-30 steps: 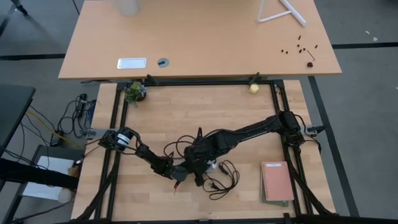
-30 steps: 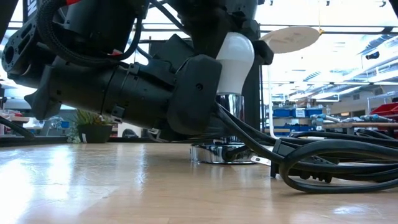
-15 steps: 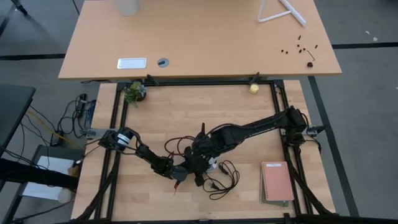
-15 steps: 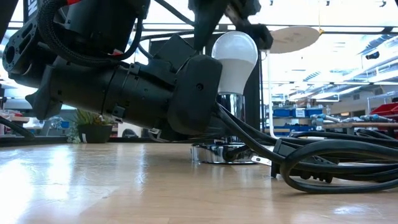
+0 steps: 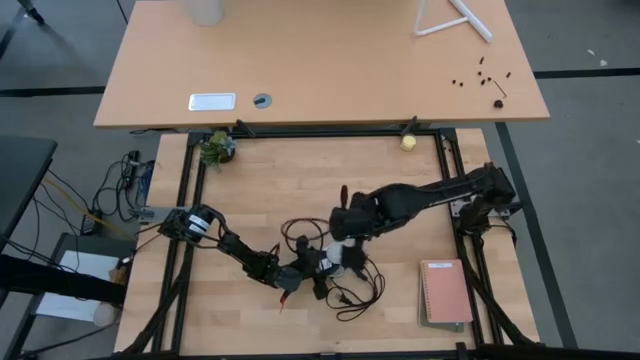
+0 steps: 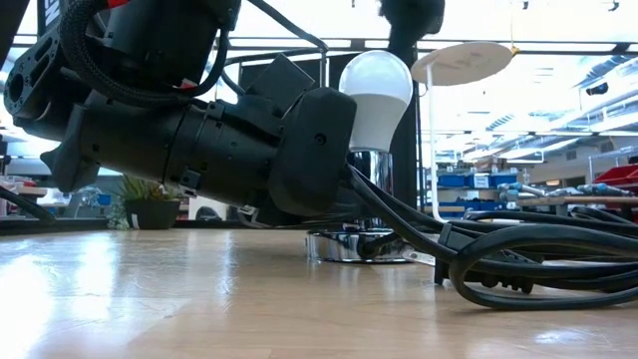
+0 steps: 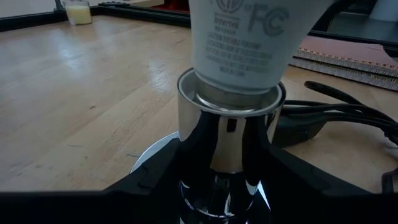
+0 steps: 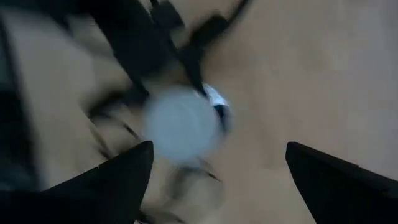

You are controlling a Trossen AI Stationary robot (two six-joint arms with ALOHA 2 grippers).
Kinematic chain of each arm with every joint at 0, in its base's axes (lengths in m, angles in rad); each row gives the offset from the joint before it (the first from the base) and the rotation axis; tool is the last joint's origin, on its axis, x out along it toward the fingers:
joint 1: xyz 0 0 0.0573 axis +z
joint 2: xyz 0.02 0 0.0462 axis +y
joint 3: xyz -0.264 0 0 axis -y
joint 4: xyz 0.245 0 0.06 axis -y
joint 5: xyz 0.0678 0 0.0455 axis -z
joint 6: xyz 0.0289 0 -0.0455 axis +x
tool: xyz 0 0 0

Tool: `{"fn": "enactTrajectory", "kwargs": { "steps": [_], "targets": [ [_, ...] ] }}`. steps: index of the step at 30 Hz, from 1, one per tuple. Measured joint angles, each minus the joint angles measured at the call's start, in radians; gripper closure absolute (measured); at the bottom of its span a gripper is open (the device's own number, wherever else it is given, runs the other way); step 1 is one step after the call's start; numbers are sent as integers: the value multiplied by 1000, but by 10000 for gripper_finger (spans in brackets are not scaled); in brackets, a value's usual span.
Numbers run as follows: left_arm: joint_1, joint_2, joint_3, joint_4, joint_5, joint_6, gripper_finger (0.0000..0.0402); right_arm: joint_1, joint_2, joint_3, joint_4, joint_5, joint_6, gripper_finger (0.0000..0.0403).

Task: Screw lightbulb
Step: Insert the lightbulb into the lamp

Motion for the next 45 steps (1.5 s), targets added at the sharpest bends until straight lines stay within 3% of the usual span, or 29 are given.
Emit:
{"fn": "enactTrajectory", "kwargs": {
  "steps": [3,7,12,29,39,45],
  "targets": [
    [0,0,0,0,0,0,206,42,6,-5,-98,74,-258,29],
    [0,0,0,3,0,0,206,80,7,-61,-37,115,-588,29],
    [0,0,-1,6,0,0,206,91,8,-140,82,145,-800,29],
    [0,0,-1,7,-2,-8,206,23,75,-210,252,26,-778,29],
    [1,0,-1,-1,-3,-19,206,30,220,-24,158,37,-763,29],
    [1,0,-1,-1,-3,-19,206,31,232,2,101,37,-773,35]
  ]
}}
